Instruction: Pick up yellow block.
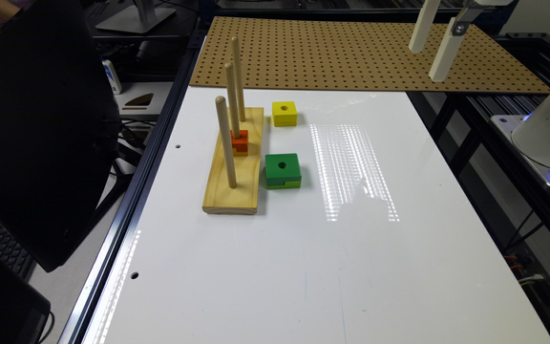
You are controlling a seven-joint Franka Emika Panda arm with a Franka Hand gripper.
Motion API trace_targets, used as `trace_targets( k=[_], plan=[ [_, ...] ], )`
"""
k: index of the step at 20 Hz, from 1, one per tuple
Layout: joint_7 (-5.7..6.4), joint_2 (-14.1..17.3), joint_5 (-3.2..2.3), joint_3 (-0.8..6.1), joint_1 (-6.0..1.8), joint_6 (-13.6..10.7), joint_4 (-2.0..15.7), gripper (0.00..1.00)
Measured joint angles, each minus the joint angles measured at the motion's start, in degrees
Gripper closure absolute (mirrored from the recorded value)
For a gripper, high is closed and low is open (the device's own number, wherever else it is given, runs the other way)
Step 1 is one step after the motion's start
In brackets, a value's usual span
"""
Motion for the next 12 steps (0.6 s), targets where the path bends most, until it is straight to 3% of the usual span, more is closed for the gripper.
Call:
trace_targets(
  k=[3,8,12],
  plan=[
    [-0.06,-0.1,-0.04,-0.02,-0.21,0.0,-0.01,0.00],
    [-0.94,-0.1,-0.11,-0.04,-1.66,0.0,-0.01,0.00],
    [-1.18,-0.1,-0.15,-0.04,-2.25,0.0,-0.01,0.00]
  ],
)
